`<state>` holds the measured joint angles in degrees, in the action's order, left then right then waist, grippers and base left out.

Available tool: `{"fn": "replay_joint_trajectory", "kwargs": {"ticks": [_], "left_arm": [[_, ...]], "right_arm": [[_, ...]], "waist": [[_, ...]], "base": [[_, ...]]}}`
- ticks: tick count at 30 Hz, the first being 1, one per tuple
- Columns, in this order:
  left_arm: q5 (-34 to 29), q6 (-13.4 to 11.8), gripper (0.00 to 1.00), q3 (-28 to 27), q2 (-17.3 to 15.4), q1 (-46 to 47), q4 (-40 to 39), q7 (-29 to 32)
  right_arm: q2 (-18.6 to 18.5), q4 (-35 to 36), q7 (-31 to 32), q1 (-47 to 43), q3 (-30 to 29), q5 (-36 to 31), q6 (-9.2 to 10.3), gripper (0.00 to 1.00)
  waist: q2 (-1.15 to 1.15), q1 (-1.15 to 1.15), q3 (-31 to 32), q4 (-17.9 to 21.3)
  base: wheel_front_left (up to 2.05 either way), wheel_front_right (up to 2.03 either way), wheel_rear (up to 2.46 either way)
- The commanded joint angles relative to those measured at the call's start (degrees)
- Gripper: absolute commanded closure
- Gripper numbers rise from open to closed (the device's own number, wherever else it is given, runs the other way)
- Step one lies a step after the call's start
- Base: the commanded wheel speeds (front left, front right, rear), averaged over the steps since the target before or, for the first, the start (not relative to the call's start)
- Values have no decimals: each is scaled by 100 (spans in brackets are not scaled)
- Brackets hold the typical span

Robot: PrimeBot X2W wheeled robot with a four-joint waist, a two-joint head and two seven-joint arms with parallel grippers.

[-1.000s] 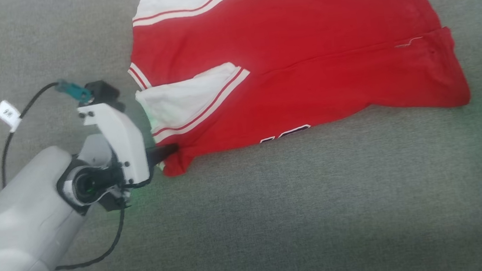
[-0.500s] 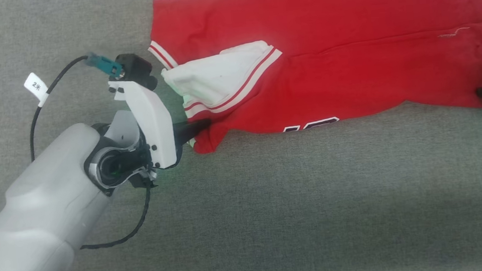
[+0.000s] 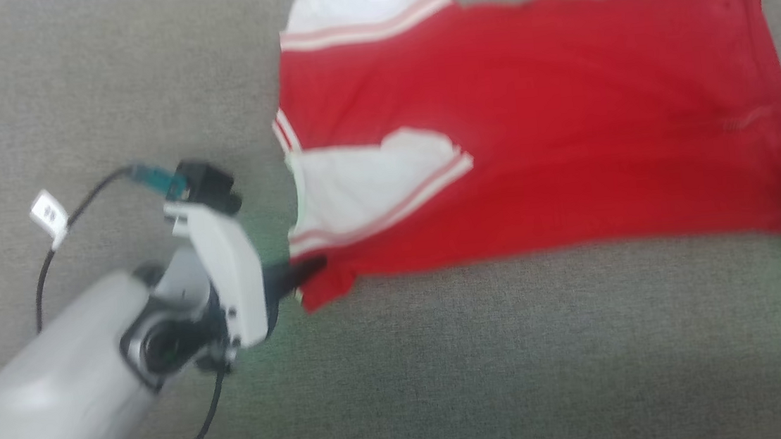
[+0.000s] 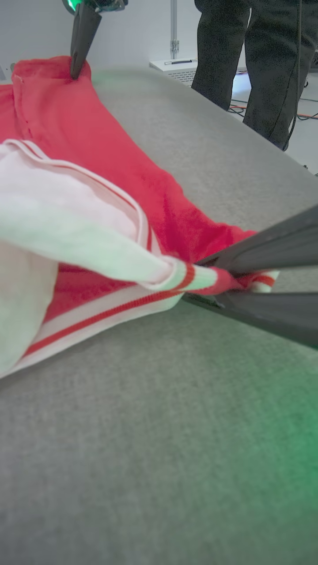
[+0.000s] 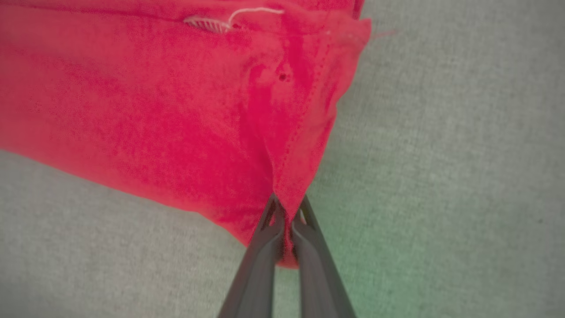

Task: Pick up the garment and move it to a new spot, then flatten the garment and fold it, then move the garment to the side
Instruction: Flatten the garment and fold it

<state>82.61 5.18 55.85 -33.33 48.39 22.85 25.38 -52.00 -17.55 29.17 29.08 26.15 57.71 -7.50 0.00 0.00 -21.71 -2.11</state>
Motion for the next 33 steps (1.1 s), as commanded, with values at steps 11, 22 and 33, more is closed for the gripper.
{"fn": "replay_joint_trajectory", "kwargs": {"ticks": [11,22,33], "left_arm": [[88,-664,100,-21,-1175,-1369,-2163,-450],[-386,-1026,0,-425,-1526,-1666,-2644,-1622],[-1739,-1403,0,-926,-1204,-184,-1327,-2793]], "right_arm": [[-528,945,-208,-1674,-524,272,5,100],[239,1474,-1792,-1795,-1491,-907,2,0],[1870,1676,-3686,-839,-1341,-2151,2,0]], "waist": [[0,0,177,-19],[0,0,172,185],[0,0,-255,909]], "base": [[0,0,0],[0,0,0],[0,0,0]]}}
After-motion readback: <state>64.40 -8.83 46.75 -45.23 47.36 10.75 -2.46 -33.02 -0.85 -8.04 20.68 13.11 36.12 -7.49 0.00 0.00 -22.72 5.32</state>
